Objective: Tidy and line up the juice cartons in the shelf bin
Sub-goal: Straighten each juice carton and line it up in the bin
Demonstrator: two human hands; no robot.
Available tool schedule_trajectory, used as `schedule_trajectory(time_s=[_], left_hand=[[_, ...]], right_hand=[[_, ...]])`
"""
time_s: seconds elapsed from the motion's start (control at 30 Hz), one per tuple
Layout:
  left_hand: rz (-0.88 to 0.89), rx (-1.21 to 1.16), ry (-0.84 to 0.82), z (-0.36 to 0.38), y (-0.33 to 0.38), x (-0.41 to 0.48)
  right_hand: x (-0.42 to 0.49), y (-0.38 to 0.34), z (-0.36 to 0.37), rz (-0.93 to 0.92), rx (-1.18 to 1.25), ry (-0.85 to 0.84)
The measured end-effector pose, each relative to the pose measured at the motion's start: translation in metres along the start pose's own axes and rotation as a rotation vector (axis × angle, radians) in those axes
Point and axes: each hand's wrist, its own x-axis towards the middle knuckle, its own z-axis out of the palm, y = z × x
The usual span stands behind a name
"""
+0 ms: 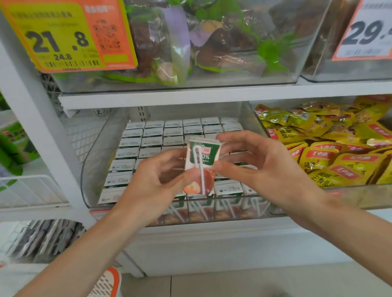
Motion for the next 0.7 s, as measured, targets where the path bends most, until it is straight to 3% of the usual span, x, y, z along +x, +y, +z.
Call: schedule_trajectory(time_s=[0.13,0.4,0.7], left_hand=[[-0.093,-0.127,0.016,-0.003,0.002,-0.003],[-0.257,-0.264,-0.106,-0.007,0.016,-0.013],[-0.265,-0.272,-0.166,-0.008,0.008,-0.019]], right_hand=[[-0.006,0.001,0.010,0.127,0.067,0.031],[-0.013,0.002,0.014,0.201,0.250,0.077],[-0.025,0.006,0.016,0.237,0.236,0.101]])
